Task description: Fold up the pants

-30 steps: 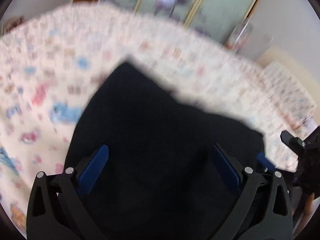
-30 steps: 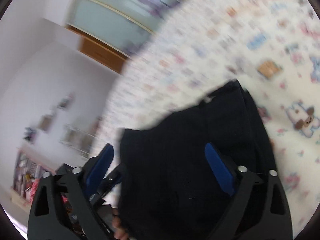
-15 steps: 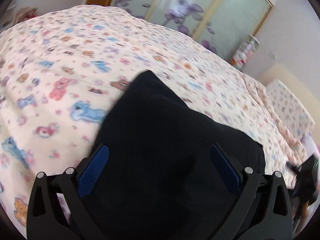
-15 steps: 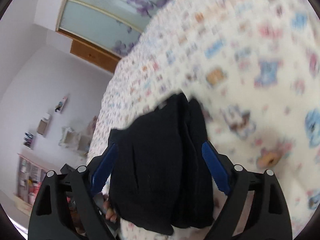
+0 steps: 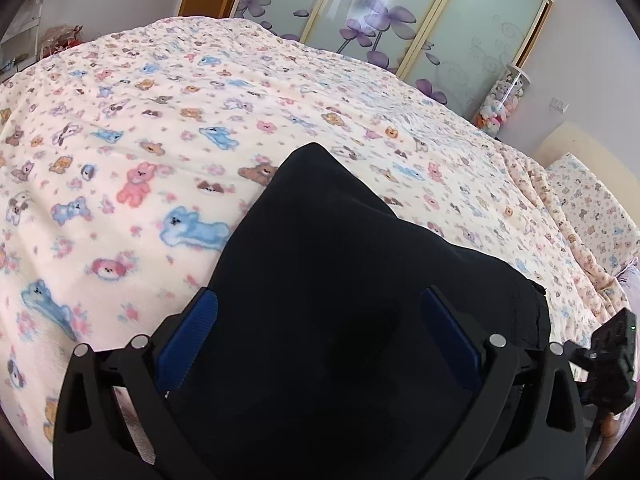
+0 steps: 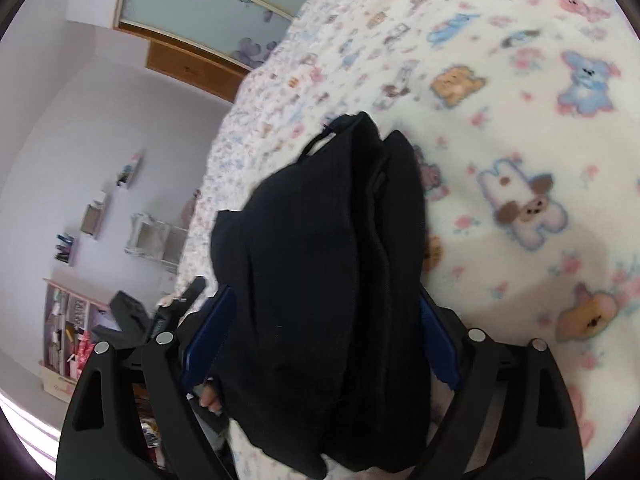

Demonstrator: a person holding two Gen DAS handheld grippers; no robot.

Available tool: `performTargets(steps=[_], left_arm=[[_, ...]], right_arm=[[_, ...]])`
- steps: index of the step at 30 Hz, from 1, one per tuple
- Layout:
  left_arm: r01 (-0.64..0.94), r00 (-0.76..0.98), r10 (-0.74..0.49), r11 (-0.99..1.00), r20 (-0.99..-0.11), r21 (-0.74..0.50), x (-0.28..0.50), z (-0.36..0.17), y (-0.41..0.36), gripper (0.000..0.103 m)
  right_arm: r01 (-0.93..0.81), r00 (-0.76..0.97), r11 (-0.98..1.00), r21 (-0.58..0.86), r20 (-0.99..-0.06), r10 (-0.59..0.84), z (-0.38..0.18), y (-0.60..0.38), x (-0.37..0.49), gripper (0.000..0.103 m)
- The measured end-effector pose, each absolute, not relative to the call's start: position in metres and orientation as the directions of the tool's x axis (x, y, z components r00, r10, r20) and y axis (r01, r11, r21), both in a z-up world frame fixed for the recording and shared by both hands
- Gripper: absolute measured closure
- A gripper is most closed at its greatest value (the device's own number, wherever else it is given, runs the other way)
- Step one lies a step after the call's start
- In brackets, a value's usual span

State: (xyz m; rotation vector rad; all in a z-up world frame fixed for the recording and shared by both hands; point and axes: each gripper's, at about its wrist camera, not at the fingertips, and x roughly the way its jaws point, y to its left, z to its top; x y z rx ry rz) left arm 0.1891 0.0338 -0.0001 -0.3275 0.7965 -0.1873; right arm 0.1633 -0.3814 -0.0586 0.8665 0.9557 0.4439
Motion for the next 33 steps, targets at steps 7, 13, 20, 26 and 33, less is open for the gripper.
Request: performTargets(steps=[7,13,20,26,33], left_arm=[[0.053,0.682,-0.262,0.949,-0.683,-0.311,0.189,0.0,0.027,0.002],[0.096,0.679,-0.293,0.944,-0.673,-0.315,0.187,0.002,0.022,0.002],[0.057,0.703,-0.263,0.947,-0.661,-0.316,0.187,0.005,0.028,0.002],[-0.053,0.767,-0.156,0.951,-0.623,-0.304,0.183,0.02,0.055,0.002],[0.007,0.63,-0.281,0.934,-0.724,-0.356,0.207,0.01,0.084,0.002]], right_arm=[[-0.008,0.534,0.635,0.773,-0.534,0.656,-0.063,-0.369,0.168,0.016],[-0.01,0.555,0.547,0.837,-0.45,0.7,-0.069,-0.381,0.171,0.052],[-0.096,0.597,0.556,0.825,-0.4,0.696,-0.046,-0.37,0.166,0.069],[-0.281,0.614,0.573,0.77,-0.314,0.724,-0.001,-0.335,0.154,0.07],[-0.202,0.614,0.577,0.791,-0.357,0.704,-0.021,-0.346,0.162,0.07]])
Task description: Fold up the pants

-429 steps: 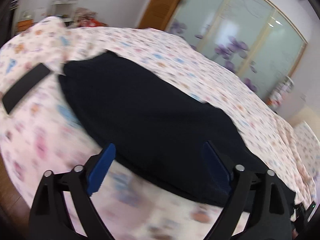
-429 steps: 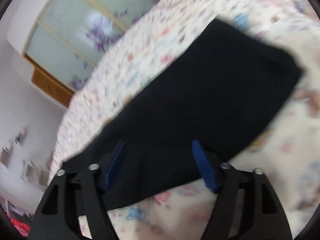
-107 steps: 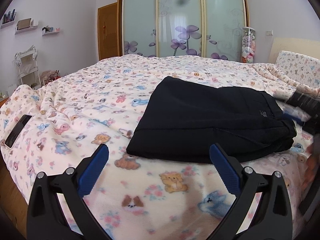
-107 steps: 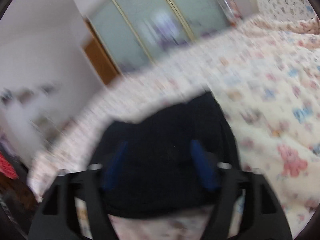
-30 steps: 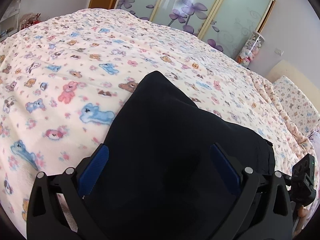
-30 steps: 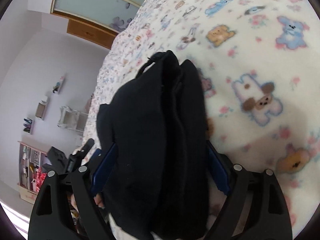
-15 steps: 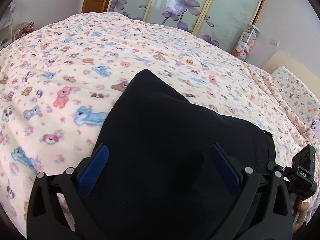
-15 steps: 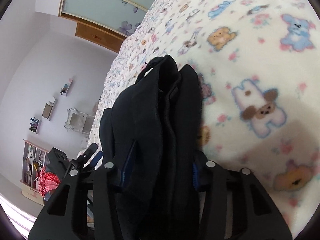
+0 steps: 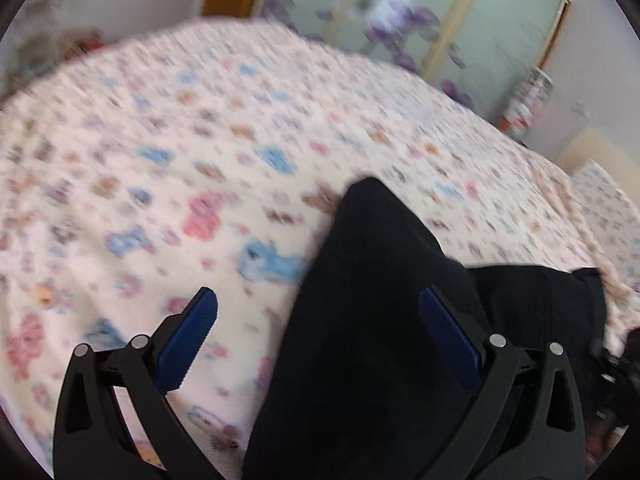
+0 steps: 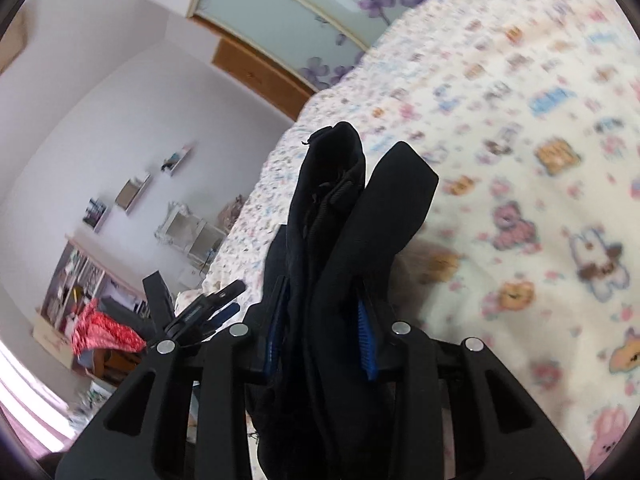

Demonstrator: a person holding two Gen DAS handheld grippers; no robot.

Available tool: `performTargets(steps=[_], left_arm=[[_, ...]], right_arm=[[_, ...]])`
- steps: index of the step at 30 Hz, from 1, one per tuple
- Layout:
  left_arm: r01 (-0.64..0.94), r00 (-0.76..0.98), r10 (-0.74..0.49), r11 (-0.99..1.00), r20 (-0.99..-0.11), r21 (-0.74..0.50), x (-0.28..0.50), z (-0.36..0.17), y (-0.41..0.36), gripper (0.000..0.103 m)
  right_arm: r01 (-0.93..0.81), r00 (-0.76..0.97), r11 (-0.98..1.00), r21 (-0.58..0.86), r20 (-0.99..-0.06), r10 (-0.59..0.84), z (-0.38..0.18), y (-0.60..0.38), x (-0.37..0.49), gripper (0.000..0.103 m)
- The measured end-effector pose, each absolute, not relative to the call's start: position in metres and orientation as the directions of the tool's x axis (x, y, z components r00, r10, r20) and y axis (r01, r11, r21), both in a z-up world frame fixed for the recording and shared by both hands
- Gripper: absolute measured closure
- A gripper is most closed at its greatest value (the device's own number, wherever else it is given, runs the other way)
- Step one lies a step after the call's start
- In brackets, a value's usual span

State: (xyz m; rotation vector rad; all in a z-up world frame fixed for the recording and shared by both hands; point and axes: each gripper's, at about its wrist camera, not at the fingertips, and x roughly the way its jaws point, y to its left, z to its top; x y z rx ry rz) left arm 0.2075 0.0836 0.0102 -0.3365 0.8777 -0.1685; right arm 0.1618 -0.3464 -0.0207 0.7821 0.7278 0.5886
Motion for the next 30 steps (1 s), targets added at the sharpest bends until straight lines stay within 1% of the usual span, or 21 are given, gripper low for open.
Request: performTargets(steps=[1,2,4,6,9,11,14,16,17,18,19,21,22,23,24,25,27,29,30], left_arm=[[0.036,0.586,-0.357,0.908,-0.728,-0.417,0.212,0.004,0.087,0.002],[0.045,0.552,-0.407,0.886,-0.727,-0.462,0.215,-0.002,0.091,0.002],[0.031,0.457,-0.522,0.819,-0.721,-0.573,0.224,-0.021,0.1,0.002],[0.004,0.427,-0.573,0.775,-0.7,-0.632,0.23,-0.033,0.111,0.002],[-0.023,0.426,-0.652,0.685,-0.627,-0.728,0.232,-0.04,0.129,0.002],[-0.027,0.429,-0.67,0.661,-0.606,-0.75,0.232,-0.042,0.133,0.002],[0.009,0.417,-0.711,0.627,-0.567,-0.779,0.233,-0.042,0.129,0.003],[0.037,0.401,-0.775,0.547,-0.489,-0.836,0.234,-0.043,0.125,0.013],[0.046,0.393,-0.799,0.512,-0.456,-0.858,0.233,-0.044,0.123,0.014],[0.053,0.398,-0.801,0.506,-0.447,-0.861,0.233,-0.042,0.122,0.015],[0.06,0.399,-0.794,0.521,-0.458,-0.851,0.232,-0.041,0.119,0.018],[0.063,0.401,-0.788,0.532,-0.467,-0.844,0.23,-0.041,0.117,0.029],[0.057,0.405,-0.783,0.537,-0.472,-0.842,0.23,-0.042,0.116,0.032],[0.051,0.409,-0.773,0.549,-0.484,-0.834,0.23,-0.042,0.115,0.04],[0.043,0.413,-0.759,0.568,-0.503,-0.822,0.229,-0.043,0.112,0.049],[0.034,0.417,-0.745,0.586,-0.521,-0.81,0.229,-0.045,0.11,0.051],[0.017,0.421,-0.725,0.607,-0.545,-0.794,0.229,-0.048,0.109,0.061],[0.007,0.425,-0.72,0.609,-0.549,-0.793,0.231,-0.051,0.109,0.063],[0.002,0.43,-0.719,0.605,-0.545,-0.796,0.23,-0.051,0.111,0.066]], right_arm=[[-0.188,0.613,0.578,0.794,-0.365,0.7,-0.025,-0.351,0.16,0.07],[-0.173,0.614,0.58,0.796,-0.373,0.696,-0.028,-0.353,0.161,0.07],[-0.165,0.613,0.577,0.8,-0.375,0.695,-0.03,-0.356,0.16,0.07],[-0.163,0.612,0.571,0.805,-0.371,0.698,-0.033,-0.359,0.158,0.07],[-0.155,0.612,0.572,0.806,-0.376,0.696,-0.035,-0.36,0.157,0.07],[-0.151,0.612,0.572,0.806,-0.378,0.694,-0.036,-0.361,0.158,0.07],[-0.148,0.614,0.572,0.807,-0.379,0.693,-0.035,-0.36,0.158,0.07],[-0.145,0.614,0.571,0.808,-0.379,0.693,-0.037,-0.362,0.157,0.07],[-0.142,0.614,0.571,0.808,-0.381,0.691,-0.037,-0.362,0.157,0.07],[-0.132,0.614,0.576,0.807,-0.389,0.686,-0.039,-0.363,0.157,0.07],[-0.123,0.614,0.581,0.805,-0.398,0.682,-0.039,-0.363,0.158,0.07],[-0.098,0.612,0.597,0.796,-0.425,0.667,-0.042,-0.365,0.16,0.07],[-0.085,0.61,0.602,0.794,-0.436,0.662,-0.045,-0.365,0.16,0.069],[-0.073,0.606,0.607,0.791,-0.449,0.657,-0.047,-0.366,0.161,0.067],[-0.053,0.599,0.613,0.788,-0.466,0.651,-0.051,-0.366,0.162,0.062],[-0.042,0.594,0.617,0.786,-0.477,0.648,-0.053,-0.365,0.162,0.06],[-0.025,0.583,0.62,0.784,-0.493,0.646,-0.057,-0.364,0.162,0.057],[-0.018,0.573,0.621,0.784,-0.5,0.649,-0.061,-0.364,0.163,0.056],[-0.02,0.573,0.621,0.784,-0.5,0.649,-0.06,-0.363,0.162,0.056]])
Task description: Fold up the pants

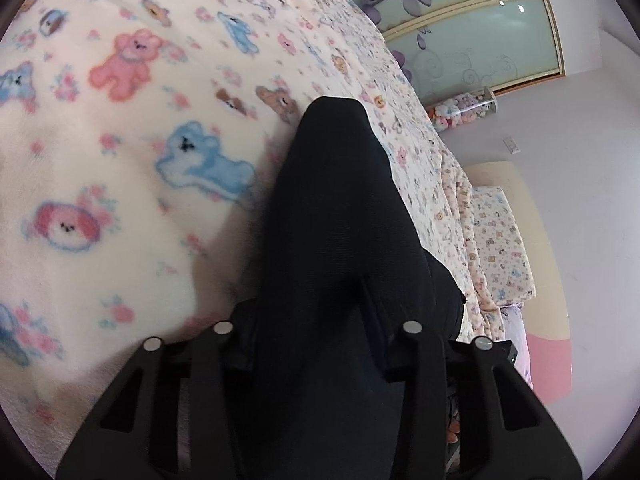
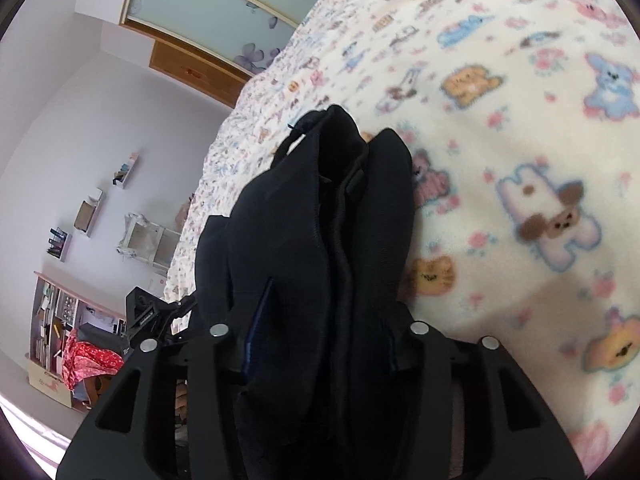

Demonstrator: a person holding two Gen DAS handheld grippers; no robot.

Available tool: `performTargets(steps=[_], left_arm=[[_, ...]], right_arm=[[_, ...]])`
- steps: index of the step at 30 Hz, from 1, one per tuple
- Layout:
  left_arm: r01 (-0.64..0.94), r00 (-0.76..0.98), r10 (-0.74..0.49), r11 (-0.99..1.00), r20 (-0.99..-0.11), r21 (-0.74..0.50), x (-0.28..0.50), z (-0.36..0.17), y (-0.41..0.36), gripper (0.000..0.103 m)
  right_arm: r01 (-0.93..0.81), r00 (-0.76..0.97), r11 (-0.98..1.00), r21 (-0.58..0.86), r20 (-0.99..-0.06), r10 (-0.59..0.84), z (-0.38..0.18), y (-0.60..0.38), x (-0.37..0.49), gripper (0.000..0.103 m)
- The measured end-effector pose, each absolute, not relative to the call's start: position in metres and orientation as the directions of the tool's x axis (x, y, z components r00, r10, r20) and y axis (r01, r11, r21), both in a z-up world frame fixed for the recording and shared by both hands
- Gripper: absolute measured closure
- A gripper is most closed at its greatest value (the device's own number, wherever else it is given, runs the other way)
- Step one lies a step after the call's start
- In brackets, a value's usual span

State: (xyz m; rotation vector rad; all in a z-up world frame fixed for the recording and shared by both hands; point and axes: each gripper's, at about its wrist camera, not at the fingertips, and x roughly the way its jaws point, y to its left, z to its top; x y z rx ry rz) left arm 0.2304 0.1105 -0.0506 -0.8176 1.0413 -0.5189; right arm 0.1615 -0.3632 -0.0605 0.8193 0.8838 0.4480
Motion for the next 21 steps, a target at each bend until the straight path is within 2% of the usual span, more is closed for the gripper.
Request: performTargets(steps=[1,3,6,11,21], left_arm=[[0.001,0.434,-0.72,0.602,-0.542,-0.799,0.229,-0.051,0.113,0.069],[0.004,0.443,-0.718,0.6,-0.537,-0.8,0.227,-0.049,0.114,0.081],[0.039,0.469,-0.713,0.606,-0.521,-0.795,0.224,-0.04,0.112,0.09],[0.124,0.517,-0.726,0.587,-0.453,-0.8,0.216,-0.021,0.107,0.092],[0.226,0.6,-0.735,0.535,-0.317,-0.814,0.213,0.009,0.077,0.092]], right_arm=[[-0.026,0.574,0.62,0.784,-0.496,0.652,-0.06,-0.363,0.161,0.057],[-0.036,0.582,0.611,0.791,-0.48,0.656,-0.058,-0.364,0.159,0.064],[-0.052,0.599,0.573,0.818,-0.434,0.673,-0.055,-0.366,0.156,0.069],[-0.073,0.625,0.525,0.848,-0.371,0.687,-0.049,-0.368,0.156,0.072],[-0.156,0.733,0.413,0.897,-0.175,0.657,-0.027,-0.38,0.166,0.073]])
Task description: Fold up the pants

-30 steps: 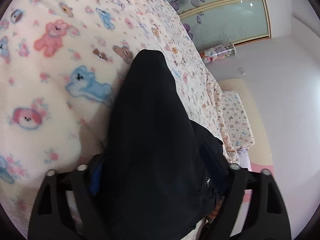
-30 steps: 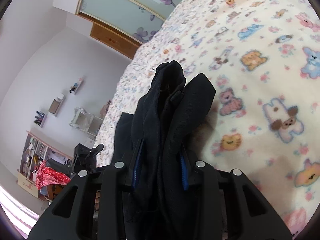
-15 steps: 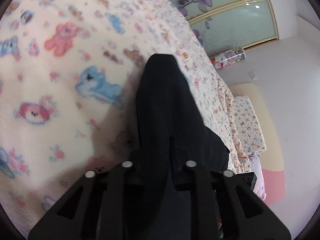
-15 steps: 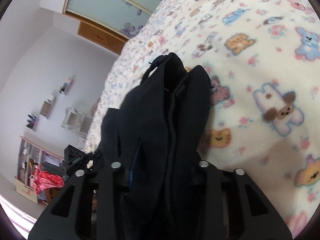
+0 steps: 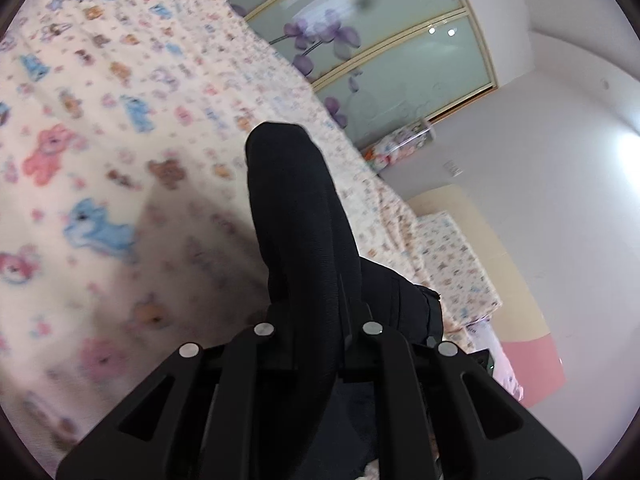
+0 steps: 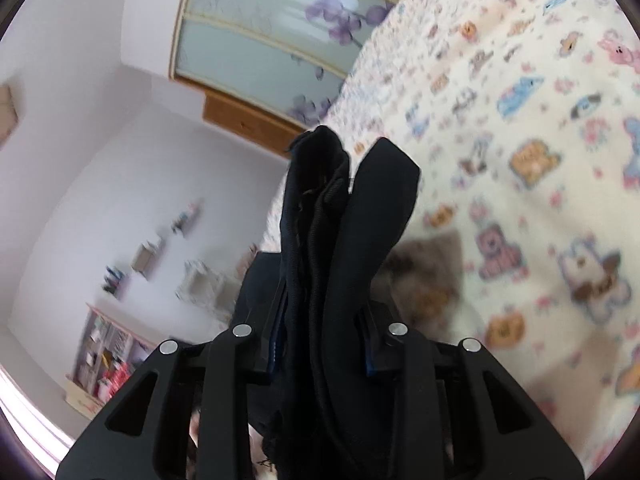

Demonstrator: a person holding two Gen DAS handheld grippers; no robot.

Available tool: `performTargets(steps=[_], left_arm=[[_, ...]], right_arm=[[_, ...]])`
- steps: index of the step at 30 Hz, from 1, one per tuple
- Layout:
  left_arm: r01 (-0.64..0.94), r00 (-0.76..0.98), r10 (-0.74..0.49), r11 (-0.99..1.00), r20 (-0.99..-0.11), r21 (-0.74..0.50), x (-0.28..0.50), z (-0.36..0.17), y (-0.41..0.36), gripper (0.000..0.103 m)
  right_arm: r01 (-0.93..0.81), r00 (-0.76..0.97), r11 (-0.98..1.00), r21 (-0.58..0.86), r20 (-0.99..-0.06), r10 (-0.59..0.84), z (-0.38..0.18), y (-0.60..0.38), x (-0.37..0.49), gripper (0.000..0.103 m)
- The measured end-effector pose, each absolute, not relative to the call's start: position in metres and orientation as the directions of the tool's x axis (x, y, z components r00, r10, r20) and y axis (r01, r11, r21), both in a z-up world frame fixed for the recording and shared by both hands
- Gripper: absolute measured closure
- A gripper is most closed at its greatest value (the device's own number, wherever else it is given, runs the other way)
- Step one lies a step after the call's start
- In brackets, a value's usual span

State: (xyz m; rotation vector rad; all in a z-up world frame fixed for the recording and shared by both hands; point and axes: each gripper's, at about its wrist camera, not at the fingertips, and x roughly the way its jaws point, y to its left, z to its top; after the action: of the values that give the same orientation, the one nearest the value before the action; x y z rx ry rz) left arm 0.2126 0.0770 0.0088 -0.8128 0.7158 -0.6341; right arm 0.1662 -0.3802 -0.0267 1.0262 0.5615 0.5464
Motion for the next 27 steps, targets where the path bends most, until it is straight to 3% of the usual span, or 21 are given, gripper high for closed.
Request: performTargets(steps=[8,11,14,17,19,22,24,27], left_arm=[[0.272,0.597,-0.739,0.551,-0.31,-0.789,0.238,0.008,0.048,0.092],[0.271,0.577,-0.75,0.55,-0.325,-0.79,0.246,0.0,0.04,0.093],[0.293,0.588,-0.736,0.58,-0.335,-0.76,0.244,0.002,0.034,0.092],[0.23,0.587,-0.68,0.66,-0.439,-0.715,0.251,-0.008,0.03,0.089],[0.138,0.571,-0.652,0.675,-0.499,-0.725,0.259,-0.028,0.036,0.082],[0.053,0.57,-0.642,0.651,-0.512,-0.757,0.263,-0.041,0.05,0.055],[0.027,0.594,-0.627,0.642,-0.504,-0.766,0.26,-0.04,0.058,0.039],[-0.041,0.668,-0.537,0.664,-0.515,-0.746,0.248,-0.03,0.075,0.019]], right_arm=[[-0.205,0.838,0.388,0.899,-0.043,0.544,-0.02,-0.413,0.158,0.073],[-0.197,0.86,0.39,0.9,-0.033,0.51,-0.025,-0.419,0.161,0.073],[-0.145,0.864,0.43,0.891,-0.098,0.493,-0.031,-0.418,0.171,0.074],[-0.022,0.862,0.461,0.887,-0.217,0.458,-0.046,-0.419,0.174,0.074],[0.09,0.85,0.489,0.867,-0.322,0.416,-0.059,-0.422,0.177,0.074],[0.136,0.842,0.456,0.88,-0.345,0.414,-0.067,-0.426,0.179,0.072],[0.176,0.834,0.515,0.839,-0.405,0.375,-0.062,-0.423,0.179,0.061],[0.237,0.835,0.616,0.751,-0.481,0.265,-0.046,-0.422,0.173,0.052]])
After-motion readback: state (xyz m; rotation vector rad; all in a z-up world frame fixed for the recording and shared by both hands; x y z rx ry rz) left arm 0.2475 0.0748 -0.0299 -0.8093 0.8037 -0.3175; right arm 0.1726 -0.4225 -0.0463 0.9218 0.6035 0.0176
